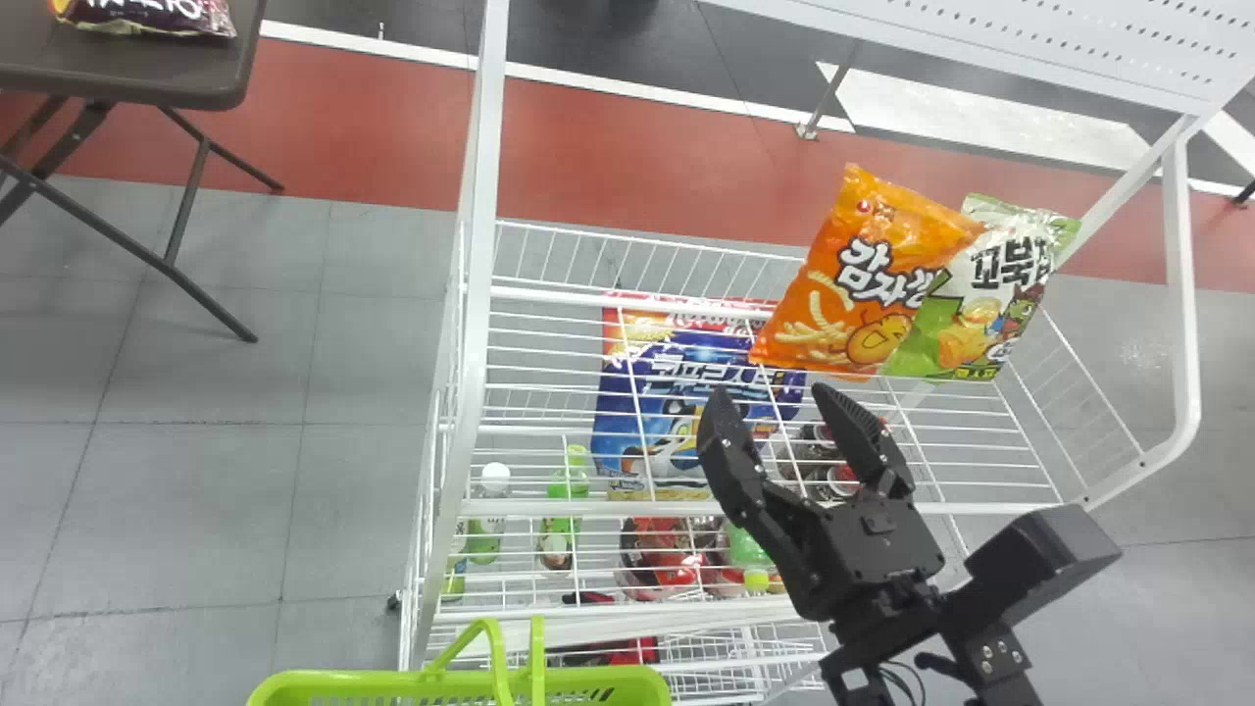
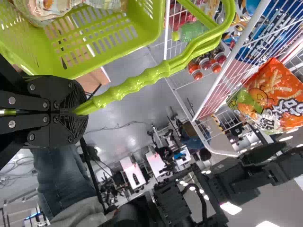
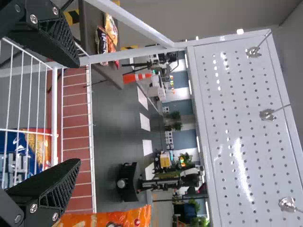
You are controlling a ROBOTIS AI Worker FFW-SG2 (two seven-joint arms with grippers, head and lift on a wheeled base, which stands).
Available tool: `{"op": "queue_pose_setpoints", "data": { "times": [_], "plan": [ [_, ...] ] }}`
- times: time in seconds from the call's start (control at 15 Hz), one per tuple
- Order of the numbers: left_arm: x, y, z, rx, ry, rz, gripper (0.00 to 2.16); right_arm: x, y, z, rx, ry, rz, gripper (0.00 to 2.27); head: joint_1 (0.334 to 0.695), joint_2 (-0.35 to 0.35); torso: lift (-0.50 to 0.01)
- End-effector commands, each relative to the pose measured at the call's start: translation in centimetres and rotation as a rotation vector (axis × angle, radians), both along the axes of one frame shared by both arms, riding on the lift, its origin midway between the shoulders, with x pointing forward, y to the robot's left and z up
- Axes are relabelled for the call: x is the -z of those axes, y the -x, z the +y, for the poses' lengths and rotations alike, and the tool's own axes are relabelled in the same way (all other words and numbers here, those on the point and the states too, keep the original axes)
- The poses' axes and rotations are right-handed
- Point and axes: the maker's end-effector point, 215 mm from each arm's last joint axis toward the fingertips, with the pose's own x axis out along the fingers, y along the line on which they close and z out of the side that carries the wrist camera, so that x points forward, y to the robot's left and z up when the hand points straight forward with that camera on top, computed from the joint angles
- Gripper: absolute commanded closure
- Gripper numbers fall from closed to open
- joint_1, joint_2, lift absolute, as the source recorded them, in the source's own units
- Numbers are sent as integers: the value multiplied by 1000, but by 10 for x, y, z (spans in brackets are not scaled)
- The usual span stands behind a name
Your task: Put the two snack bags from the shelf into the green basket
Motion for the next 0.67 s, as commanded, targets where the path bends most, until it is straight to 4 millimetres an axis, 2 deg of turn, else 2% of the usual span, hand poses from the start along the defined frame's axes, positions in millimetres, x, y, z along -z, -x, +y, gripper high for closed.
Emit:
{"op": "queue_pose_setpoints", "data": {
  "times": [0.0,0.27,0.6],
  "plan": [
    [1,1,0,0,-1,3,1973,8,0,0,14,6,25,110,695,-350,-11],
    [0,-1,2,-3,6,-1,1973,10,1,4,24,-1,31,110,695,-350,-11],
    [-1,-2,3,-4,8,-3,1973,3,3,5,29,2,10,110,695,-350,-11]
  ]
}}
